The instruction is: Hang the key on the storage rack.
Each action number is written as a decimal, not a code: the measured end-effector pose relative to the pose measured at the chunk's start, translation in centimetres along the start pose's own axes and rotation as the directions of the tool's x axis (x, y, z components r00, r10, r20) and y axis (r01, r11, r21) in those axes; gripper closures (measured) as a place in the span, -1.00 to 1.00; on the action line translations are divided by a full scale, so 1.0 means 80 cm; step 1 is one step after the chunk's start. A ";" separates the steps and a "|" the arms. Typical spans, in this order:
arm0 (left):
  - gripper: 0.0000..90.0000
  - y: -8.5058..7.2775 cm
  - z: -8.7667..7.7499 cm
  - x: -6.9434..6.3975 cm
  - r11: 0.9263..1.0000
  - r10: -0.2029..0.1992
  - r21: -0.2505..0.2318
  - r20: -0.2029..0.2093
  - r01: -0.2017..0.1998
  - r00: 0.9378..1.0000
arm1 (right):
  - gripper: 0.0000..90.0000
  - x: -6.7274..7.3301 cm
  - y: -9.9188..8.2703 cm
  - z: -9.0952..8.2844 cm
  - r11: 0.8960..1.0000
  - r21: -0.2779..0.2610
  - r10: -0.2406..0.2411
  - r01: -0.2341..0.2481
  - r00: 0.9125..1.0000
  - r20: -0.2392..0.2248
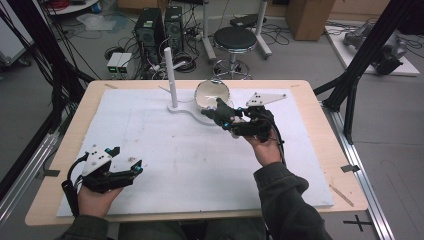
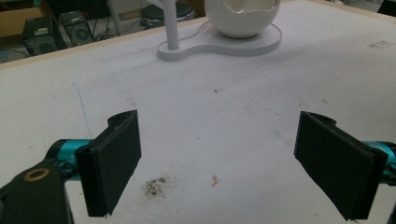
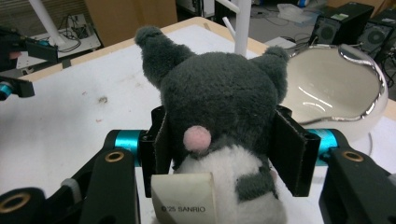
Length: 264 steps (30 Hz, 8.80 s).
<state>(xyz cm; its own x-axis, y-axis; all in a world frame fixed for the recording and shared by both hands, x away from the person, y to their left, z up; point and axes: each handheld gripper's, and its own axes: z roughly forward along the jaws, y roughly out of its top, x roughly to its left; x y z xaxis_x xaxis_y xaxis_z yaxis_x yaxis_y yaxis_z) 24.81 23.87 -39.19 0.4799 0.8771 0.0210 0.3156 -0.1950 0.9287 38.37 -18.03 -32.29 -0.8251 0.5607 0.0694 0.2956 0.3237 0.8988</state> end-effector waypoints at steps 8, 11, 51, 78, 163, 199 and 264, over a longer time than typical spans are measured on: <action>-0.66 0.000 0.000 0.001 1.000 -0.002 -0.001 -0.001 0.002 1.000 | 0.00 -0.002 0.021 0.017 1.000 -0.002 -0.006 0.006 1.000 -0.010; -0.67 0.000 -0.001 0.001 1.000 -0.004 -0.001 -0.001 0.004 1.000 | 0.00 -0.002 0.029 0.023 1.000 -0.002 -0.011 0.011 1.000 -0.011; -0.66 -0.002 -0.002 0.005 1.000 -0.008 -0.004 -0.007 0.008 1.000 | 0.00 0.009 0.123 0.104 0.998 -0.020 -0.062 0.061 0.996 -0.058; -0.67 -0.003 -0.003 0.006 1.000 -0.006 -0.002 -0.006 0.006 1.000 | 0.00 -0.002 0.125 0.155 1.000 0.009 -0.019 0.019 0.999 -0.034; -0.66 -0.004 -0.010 0.009 1.000 -0.008 -0.010 -0.025 0.008 1.000 | -0.05 -0.020 0.054 0.219 0.968 0.236 0.067 -0.082 0.995 0.069; -0.66 -0.005 -0.012 0.011 1.000 -0.012 -0.011 -0.029 0.012 0.999 | -0.33 -0.016 0.045 0.231 0.963 0.253 0.092 -0.098 0.995 0.034; -0.67 -0.005 -0.009 0.006 1.000 0.004 0.000 -0.018 -0.004 1.000 | -0.55 -0.023 0.043 0.137 0.988 0.114 0.115 -0.108 0.992 -0.053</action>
<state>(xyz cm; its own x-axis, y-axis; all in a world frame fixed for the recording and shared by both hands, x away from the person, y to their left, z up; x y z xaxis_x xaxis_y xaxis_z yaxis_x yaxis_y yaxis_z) 24.31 24.72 -39.28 0.4666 0.8839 0.0316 0.3136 -0.1988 0.9285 46.20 -9.63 -34.03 -0.8102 0.5528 0.1948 0.4360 0.3464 0.8306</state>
